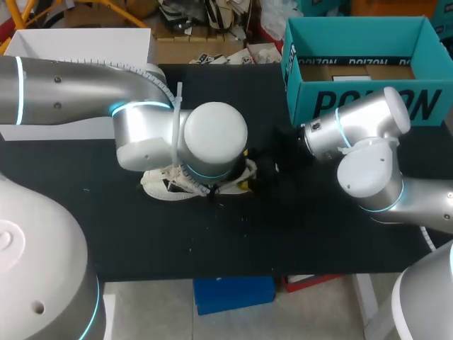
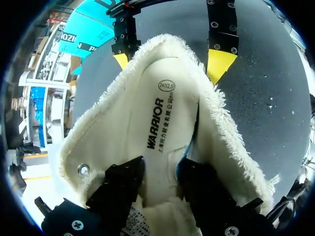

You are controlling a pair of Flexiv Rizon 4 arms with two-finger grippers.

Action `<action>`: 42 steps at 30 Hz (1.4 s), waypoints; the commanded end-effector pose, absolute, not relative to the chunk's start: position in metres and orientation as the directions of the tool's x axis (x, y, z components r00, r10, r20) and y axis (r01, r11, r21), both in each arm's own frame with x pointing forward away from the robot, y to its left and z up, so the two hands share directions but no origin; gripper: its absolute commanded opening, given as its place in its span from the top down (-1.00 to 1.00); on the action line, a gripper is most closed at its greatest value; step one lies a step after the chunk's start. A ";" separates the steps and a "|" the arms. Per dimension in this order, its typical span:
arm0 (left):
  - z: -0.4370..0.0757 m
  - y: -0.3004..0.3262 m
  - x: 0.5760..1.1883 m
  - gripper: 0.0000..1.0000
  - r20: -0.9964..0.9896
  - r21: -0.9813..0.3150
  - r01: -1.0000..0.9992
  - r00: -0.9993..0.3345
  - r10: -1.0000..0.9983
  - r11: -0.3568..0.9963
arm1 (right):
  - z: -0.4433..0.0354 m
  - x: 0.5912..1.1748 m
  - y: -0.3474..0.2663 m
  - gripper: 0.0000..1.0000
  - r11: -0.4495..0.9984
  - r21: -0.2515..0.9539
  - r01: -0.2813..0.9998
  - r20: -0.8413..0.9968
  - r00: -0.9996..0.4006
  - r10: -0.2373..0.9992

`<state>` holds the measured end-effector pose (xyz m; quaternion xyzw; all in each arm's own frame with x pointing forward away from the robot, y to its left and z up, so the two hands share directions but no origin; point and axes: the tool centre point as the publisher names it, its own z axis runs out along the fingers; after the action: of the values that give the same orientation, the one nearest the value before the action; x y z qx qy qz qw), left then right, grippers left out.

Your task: Take the shoe out of the shoebox, open the shoe tongue, remove and reinsert the insole, then place the shoe into the shoebox

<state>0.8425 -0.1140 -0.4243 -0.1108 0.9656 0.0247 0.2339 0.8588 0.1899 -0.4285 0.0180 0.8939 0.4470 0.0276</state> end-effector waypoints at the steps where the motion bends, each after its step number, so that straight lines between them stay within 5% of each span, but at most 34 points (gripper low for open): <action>1: -0.497 -0.093 0.872 0.13 -0.491 -0.030 -0.212 -0.848 -0.200 0.977 | -0.433 0.861 0.189 1.00 0.603 0.798 0.010 -0.032 -0.998 0.059; 10: -0.494 -0.096 0.883 0.13 -0.520 -0.047 -0.207 -0.830 -0.201 0.977 | -0.433 0.861 0.189 1.00 0.603 0.798 0.010 -0.032 -0.998 0.059; 12: -0.494 -0.097 0.883 0.46 -0.519 -0.046 -0.201 -0.832 -0.196 0.978 | -0.433 0.861 0.189 1.00 0.603 0.798 0.010 -0.032 -0.998 0.059; 13: -0.494 -0.098 0.883 0.98 -0.516 -0.045 -0.201 -0.834 -0.195 0.979 | -0.433 0.861 0.189 1.00 0.603 0.798 0.010 -0.032 -0.998 0.059; 42: -0.423 -0.106 0.851 1.00 -0.154 -0.126 -0.152 -0.973 -0.170 0.980 | -0.433 0.861 0.189 1.00 0.603 0.798 0.010 -0.032 -0.998 0.059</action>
<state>0.8467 -0.1160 -0.4238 -0.0851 0.9910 -0.0432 0.0936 0.8598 0.1901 -0.4285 0.0191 0.8942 0.4465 0.0273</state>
